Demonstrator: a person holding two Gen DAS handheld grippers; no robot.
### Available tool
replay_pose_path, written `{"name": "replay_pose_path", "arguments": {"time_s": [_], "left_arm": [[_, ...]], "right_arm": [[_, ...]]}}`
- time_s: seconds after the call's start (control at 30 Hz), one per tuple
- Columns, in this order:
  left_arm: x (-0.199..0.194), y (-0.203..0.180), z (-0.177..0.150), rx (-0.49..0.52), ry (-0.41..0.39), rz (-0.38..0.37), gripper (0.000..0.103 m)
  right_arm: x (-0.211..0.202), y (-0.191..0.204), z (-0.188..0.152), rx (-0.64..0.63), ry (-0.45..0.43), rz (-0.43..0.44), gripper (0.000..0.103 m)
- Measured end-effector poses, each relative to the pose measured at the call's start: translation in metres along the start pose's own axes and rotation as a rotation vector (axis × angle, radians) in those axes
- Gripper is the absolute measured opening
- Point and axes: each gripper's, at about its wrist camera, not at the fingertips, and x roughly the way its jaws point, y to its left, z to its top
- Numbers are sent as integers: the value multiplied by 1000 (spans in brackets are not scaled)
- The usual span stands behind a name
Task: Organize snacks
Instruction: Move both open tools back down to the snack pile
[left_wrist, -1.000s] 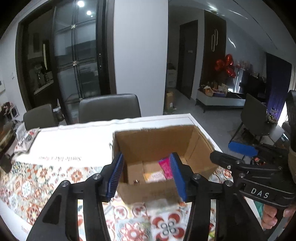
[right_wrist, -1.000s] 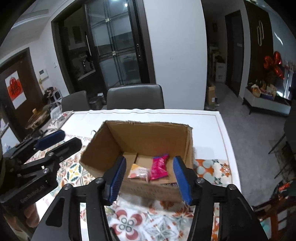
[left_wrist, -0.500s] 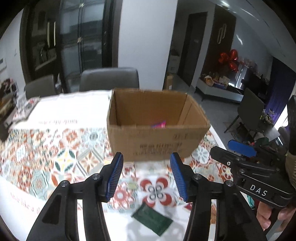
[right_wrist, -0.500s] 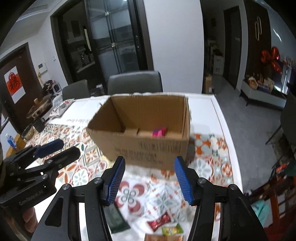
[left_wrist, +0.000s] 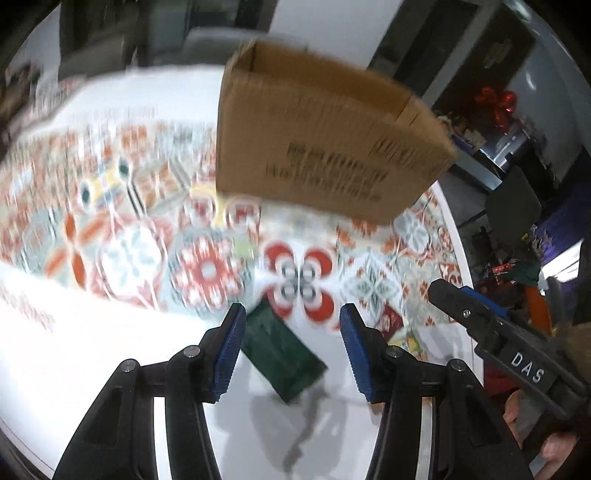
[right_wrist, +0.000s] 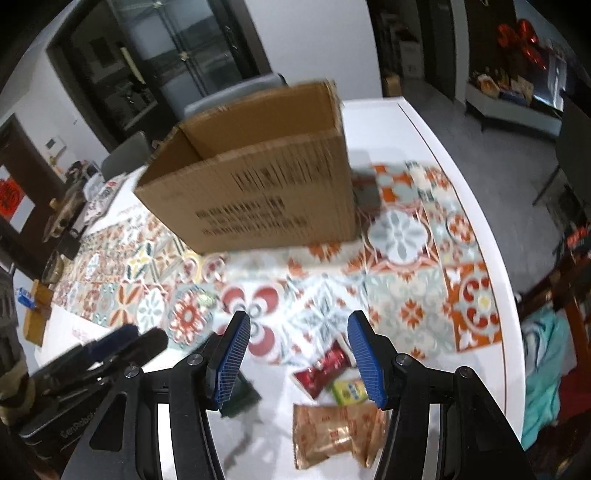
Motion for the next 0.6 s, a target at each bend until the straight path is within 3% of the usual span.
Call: {"name": "replay_pose_path", "arguments": {"time_s": [0.2, 0.6], "left_arm": [[29, 8, -12, -92, 101, 29, 52], [59, 4, -20, -129, 123, 152, 52]], "right_arm": [[23, -8, -20, 49, 73, -4, 56], [51, -24, -36, 130, 146, 14, 56]]}}
